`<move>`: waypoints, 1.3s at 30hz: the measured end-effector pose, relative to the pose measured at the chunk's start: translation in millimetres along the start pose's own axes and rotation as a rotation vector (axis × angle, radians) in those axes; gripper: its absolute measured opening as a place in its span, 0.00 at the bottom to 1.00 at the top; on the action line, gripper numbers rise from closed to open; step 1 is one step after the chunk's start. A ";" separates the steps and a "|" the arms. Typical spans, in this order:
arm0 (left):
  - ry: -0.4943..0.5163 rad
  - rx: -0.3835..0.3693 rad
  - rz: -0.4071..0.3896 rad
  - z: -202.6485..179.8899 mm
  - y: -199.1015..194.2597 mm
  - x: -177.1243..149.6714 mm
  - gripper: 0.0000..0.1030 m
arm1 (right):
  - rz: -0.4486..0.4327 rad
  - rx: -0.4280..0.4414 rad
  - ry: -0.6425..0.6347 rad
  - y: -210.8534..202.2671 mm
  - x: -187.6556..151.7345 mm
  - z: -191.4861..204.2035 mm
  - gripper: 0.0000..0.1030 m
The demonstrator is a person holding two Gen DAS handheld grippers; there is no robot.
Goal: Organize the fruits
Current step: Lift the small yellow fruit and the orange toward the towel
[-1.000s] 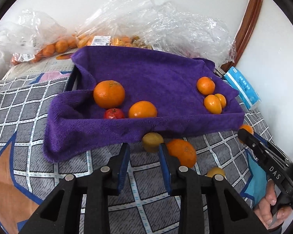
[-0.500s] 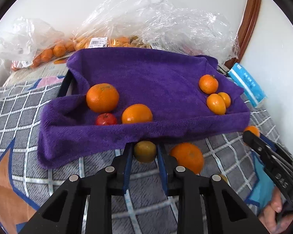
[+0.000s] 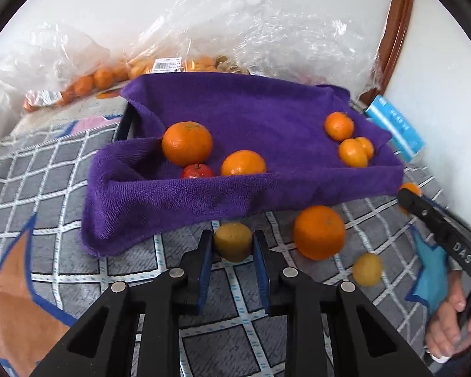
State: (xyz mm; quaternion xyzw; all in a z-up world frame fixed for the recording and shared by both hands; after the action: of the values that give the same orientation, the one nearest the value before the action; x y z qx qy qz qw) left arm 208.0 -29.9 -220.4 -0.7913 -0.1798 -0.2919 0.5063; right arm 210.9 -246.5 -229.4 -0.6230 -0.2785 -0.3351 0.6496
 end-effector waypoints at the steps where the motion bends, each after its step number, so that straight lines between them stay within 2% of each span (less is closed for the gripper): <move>1: -0.015 -0.010 -0.009 1.9 -1.4 0.4 0.23 | 0.001 0.005 0.006 -0.4 0.0 -0.7 0.33; 5: -0.070 -0.071 -0.067 6.1 -9.3 3.5 0.23 | -0.007 0.014 0.016 -2.3 1.3 -1.6 0.33; 14: -0.058 -0.060 -0.157 2.7 -23.3 9.8 0.23 | -0.066 0.028 -0.020 -15.4 4.5 7.2 0.33; 22: -0.077 -0.044 -0.178 6.2 -26.9 11.9 0.23 | -0.071 0.022 -0.026 -16.7 4.6 8.6 0.33; 29: -0.024 -0.028 -0.198 -3.0 -31.9 11.4 0.23 | -0.072 0.028 0.020 -15.5 6.8 0.3 0.33; 39: 0.012 -0.034 -0.229 -10.9 -38.9 12.7 0.23 | -0.097 0.036 0.016 -21.8 7.8 1.4 0.33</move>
State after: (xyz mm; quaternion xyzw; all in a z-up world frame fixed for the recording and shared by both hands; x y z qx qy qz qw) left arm 192.1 -23.5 -181.7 -0.7723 -0.2609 -0.3555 0.4573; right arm 198.7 -245.7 -209.6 -0.5942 -0.3094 -0.3660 0.6460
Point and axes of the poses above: each gripper's, at about its wrist camera, not at the fingertips, and y roughly the way its jaws point, z to its left, x to its top, the point moved 9 cm from there along y, roughly the way its jaws point, and after that the axes turned 13 degrees about -x, right-handed, at the moved point
